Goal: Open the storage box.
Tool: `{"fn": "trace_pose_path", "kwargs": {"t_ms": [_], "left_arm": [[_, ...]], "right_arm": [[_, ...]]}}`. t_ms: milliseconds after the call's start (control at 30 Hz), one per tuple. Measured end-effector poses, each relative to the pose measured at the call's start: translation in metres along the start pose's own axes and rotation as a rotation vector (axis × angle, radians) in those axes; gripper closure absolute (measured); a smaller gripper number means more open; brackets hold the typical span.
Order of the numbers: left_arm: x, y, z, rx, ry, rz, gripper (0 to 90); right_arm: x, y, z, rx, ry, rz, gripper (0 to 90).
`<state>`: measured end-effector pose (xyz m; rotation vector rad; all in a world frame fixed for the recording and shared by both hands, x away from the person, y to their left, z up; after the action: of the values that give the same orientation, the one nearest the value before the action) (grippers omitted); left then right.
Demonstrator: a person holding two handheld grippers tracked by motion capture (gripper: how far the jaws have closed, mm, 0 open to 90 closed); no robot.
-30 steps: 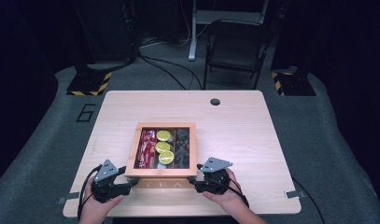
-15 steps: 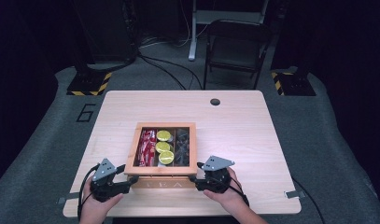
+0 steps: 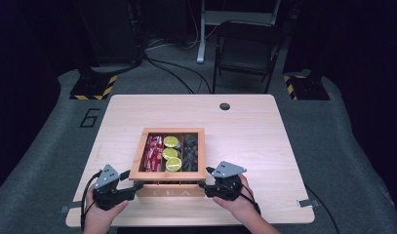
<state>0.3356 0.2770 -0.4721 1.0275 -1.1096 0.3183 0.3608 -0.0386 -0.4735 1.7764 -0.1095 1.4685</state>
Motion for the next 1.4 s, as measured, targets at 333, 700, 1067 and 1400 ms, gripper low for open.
{"fn": "trace_pose_path", "kwargs": {"t_ms": [333,700,1067,1400], "left_arm": [[0.012,0.006,-0.001,-0.003,0.040,0.017,38.9],[0.032,0.016,-0.002,0.035,-0.009,0.045,40.7],[0.051,0.022,-0.006,0.035,-0.010,0.062,42.8],[0.066,0.023,-0.010,0.032,0.026,0.080,43.7]], "right_arm": [[0.012,0.004,0.004,-0.023,0.017,0.035,44.4],[0.028,0.012,0.008,-0.042,0.052,0.054,48.0],[0.042,0.010,0.017,-0.071,0.040,0.094,48.6],[0.051,0.008,0.026,-0.127,0.009,0.106,52.2]]}}
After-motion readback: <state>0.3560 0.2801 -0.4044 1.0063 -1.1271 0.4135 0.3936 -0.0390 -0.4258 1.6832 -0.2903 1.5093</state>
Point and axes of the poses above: each handheld gripper's, and its own axes: y roughly backward along the jaws, x roughly out of its top, z roughly to its right, the point moved 4 cm from there along -y, roughly forward along the jaws
